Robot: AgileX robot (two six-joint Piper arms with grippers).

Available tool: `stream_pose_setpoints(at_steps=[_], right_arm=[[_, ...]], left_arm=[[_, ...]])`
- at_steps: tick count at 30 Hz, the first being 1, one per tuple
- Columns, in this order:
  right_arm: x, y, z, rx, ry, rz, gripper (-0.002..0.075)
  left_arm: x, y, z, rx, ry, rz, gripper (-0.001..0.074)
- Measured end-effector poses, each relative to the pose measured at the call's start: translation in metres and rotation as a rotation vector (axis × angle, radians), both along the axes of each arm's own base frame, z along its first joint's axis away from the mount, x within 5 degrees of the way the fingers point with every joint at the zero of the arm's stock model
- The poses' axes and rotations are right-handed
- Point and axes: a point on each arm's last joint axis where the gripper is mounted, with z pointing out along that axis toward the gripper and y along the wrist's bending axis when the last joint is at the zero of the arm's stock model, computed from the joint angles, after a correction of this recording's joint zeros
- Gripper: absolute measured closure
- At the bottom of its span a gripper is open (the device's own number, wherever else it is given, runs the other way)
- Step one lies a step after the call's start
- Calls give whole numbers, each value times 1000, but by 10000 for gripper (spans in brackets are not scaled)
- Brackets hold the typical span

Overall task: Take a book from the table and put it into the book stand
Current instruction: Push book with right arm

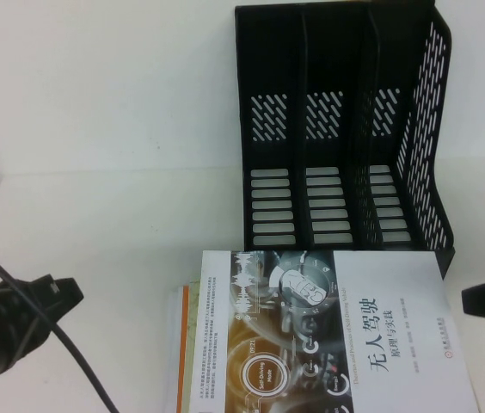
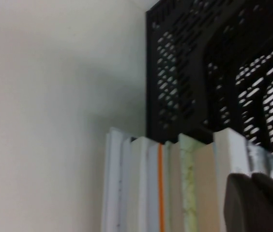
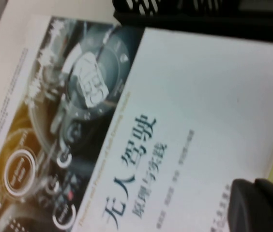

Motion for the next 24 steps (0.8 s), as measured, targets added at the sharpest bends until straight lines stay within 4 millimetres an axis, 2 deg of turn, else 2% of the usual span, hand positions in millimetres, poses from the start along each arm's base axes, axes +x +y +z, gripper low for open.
stream_pose_setpoints(at_steps=[6,11,14,24], right_arm=[[2,3,7,-40,-22,30,731],[-5,-2,-1,-154,78,58,731],[-8,-1,-2,-162,115,70,731],[-14,14,-3,-194,102,152,731]], left_arm=[[0,-4,6,-61,-45,-28,738],[-4,-12,10,22,-155,-191,738],[-7,-17,10,50,-185,-276,738],[-8,-18,10,67,-202,-297,738]])
